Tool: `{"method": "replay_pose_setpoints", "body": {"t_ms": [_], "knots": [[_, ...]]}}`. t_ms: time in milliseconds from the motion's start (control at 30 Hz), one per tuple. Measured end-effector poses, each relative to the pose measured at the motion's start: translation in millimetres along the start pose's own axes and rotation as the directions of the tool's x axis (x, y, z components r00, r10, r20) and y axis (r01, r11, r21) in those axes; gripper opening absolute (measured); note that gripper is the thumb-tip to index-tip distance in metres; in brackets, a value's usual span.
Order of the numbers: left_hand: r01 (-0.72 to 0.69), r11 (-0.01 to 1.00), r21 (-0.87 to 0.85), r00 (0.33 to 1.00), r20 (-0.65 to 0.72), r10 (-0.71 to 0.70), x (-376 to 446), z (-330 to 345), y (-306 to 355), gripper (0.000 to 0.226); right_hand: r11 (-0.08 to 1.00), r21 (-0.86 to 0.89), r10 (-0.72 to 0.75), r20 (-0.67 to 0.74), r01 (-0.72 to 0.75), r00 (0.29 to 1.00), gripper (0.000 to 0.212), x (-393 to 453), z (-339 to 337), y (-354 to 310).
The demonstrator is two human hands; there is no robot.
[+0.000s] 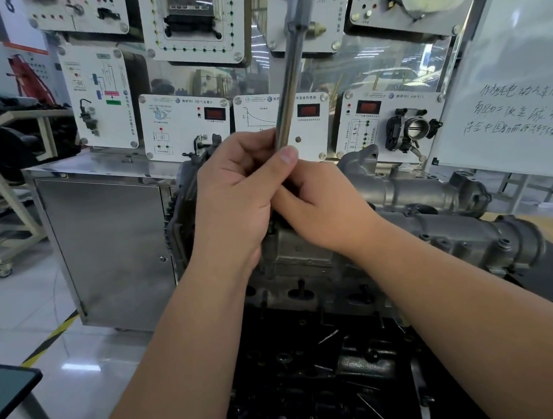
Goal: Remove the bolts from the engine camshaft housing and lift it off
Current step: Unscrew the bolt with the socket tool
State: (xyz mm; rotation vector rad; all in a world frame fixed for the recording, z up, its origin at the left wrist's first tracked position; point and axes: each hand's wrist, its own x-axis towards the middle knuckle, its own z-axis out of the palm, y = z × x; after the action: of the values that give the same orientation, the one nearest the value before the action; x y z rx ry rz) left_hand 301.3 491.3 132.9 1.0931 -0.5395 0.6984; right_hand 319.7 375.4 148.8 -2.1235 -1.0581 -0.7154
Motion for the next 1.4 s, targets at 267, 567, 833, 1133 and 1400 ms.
{"method": "replay_pose_setpoints", "body": {"t_ms": [267, 567, 833, 1133, 1400], "knots": [[0.073, 0.997, 0.021, 0.997, 0.033, -0.074, 0.1, -0.2, -2.9, 0.019, 0.999, 0.01, 0.045, 0.031, -0.045, 0.999, 0.042, 0.5, 1.3, -1.9], [-0.029, 1.0, -0.01, 0.995, -0.095, 0.028, 0.2, 0.4, -5.1, 0.014, 0.998, -0.006, 0.055, 0.021, -0.055, 0.998, 0.027, 0.3, -1.0, -0.2], [0.045, 0.999, -0.002, 0.999, -0.002, -0.045, -0.2, -0.8, -8.3, 0.019, 0.998, -0.005, 0.068, 0.06, -0.068, 0.996, 0.033, 0.2, -0.5, -4.2], [-0.042, 0.999, -0.024, 0.994, -0.097, 0.04, 0.6, -0.6, -6.4, 0.022, 1.0, -0.01, 0.028, 0.01, -0.028, 1.0, 0.02, -0.6, -1.5, -0.7], [0.012, 0.996, 0.084, 1.0, 0.014, -0.013, -1.2, 1.7, -5.3, 0.018, 0.998, -0.006, 0.056, 0.076, -0.056, 0.996, 0.033, 1.4, 0.1, -3.4]]}}
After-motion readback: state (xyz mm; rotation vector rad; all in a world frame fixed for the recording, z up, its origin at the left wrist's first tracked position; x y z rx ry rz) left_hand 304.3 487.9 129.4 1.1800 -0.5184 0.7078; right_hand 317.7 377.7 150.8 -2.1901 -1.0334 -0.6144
